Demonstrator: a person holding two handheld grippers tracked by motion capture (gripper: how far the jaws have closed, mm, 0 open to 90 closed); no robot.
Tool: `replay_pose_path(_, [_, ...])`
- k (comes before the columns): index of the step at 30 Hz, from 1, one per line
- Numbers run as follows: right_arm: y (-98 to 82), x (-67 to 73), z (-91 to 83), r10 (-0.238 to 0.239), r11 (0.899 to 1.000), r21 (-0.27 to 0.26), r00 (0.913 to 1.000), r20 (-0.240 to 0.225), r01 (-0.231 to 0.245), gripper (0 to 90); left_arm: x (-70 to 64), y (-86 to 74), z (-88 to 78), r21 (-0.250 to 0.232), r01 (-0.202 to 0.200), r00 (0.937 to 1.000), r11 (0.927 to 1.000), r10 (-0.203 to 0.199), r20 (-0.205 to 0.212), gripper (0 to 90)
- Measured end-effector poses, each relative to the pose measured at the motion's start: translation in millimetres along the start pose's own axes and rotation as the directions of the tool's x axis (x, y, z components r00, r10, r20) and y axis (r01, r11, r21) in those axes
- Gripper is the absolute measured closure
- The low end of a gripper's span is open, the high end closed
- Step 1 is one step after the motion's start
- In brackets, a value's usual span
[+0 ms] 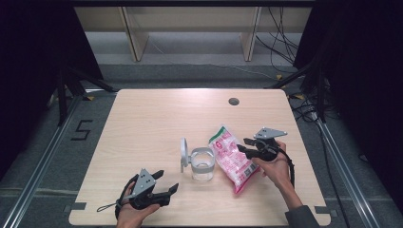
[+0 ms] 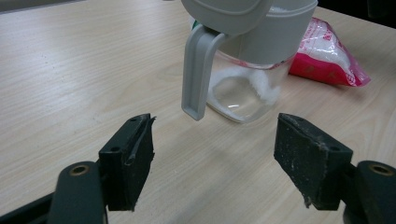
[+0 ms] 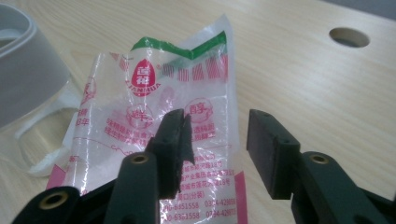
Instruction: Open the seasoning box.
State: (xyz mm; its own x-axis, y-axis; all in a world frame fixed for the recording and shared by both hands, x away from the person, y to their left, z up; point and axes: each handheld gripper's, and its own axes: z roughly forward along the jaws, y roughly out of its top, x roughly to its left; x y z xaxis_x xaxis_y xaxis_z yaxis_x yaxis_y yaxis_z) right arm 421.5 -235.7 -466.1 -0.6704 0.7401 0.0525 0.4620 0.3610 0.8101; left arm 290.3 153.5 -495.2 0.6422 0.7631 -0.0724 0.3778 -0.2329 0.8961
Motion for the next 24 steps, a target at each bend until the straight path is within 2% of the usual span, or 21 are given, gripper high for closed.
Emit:
replay_pose_path(6, [-3.7,-11.4,14.8,0.049,0.999,0.011,0.9983,-0.031,-0.049,55.8,1.0,0.3,-0.2,-0.012,-0.008,1.0000,0.9999,0.008,0.000,28.3])
replay_pose_path(7, [-4.6,-13.1,17.9,0.052,0.998,0.021,0.9971,-0.055,-0.051,56.0,1.1,0.2,-0.2,-0.016,-0.003,1.0000,0.9999,0.003,0.000,28.3])
replay_pose_path(9, [-5.8,-13.8,20.5,0.081,0.997,0.025,0.9940,-0.074,-0.079,57.6,1.2,0.3,-1.3,-0.007,0.003,1.0000,1.0000,-0.003,-0.009,28.3])
replay_pose_path(11, [-6.0,-15.1,22.5,0.089,0.996,0.027,0.9932,-0.075,-0.087,58.2,1.7,0.0,-1.0,-0.010,0.006,0.9999,0.9999,-0.006,-0.008,28.3])
replay_pose_path(12, [-6.1,-15.9,22.7,0.110,0.993,0.041,0.9892,-0.096,-0.107,58.1,1.1,-0.2,-0.9,-0.009,0.010,0.9999,0.9999,-0.010,-0.012,28.3])
replay_pose_path(13, [-6.7,-17.3,23.5,0.137,0.990,0.050,0.9849,-0.107,-0.132,57.8,2.0,-0.1,-0.3,-0.011,-0.006,1.0000,0.9999,0.006,-0.005,28.4])
replay_pose_path(15, [-8.0,-19.1,25.1,0.162,0.986,0.053,0.9814,-0.103,-0.158,58.9,2.2,0.0,-0.2,-0.005,-0.023,0.9997,0.9997,0.023,-0.004,28.3])
replay_pose_path(16, [-8.4,-19.0,26.1,0.166,0.985,0.067,0.9802,-0.107,-0.160,60.0,0.5,-0.5,0.2,-0.007,-0.001,1.0000,1.0000,0.001,-0.005,28.3])
replay_pose_path(18, [-9.7,-18.8,28.3,0.156,0.986,0.068,0.9815,-0.110,-0.149,62.3,0.0,-0.3,0.2,-0.005,-0.001,1.0000,1.0000,0.001,-0.006,28.3])
replay_pose_path(19, [-9.6,-16.3,28.2,0.174,0.982,0.091,0.9790,-0.106,-0.165,65.6,-0.1,-0.1,-0.1,-0.004,-0.004,1.0000,1.0000,0.004,-0.008,28.4])
replay_pose_path(20, [-10.1,-18.2,29.1,0.136,0.989,0.078,0.9851,-0.105,-0.128,70.0,0.4,0.0,-0.3,-0.004,-0.011,0.9999,0.9999,0.011,-0.004,28.3])
replay_pose_path(21, [-10.1,-17.8,28.8,0.131,0.989,0.079,0.9856,-0.107,-0.123,73.4,2.0,0.6,-0.4,-0.005,-0.035,0.9994,0.9994,0.035,0.002,28.3])
replay_pose_path(24, [-9.6,-17.8,25.4,0.093,0.995,0.057,0.9899,-0.107,-0.088,84.6,0.8,-0.1,-0.1,-0.013,-0.001,1.0000,0.9999,0.001,0.001,28.4])
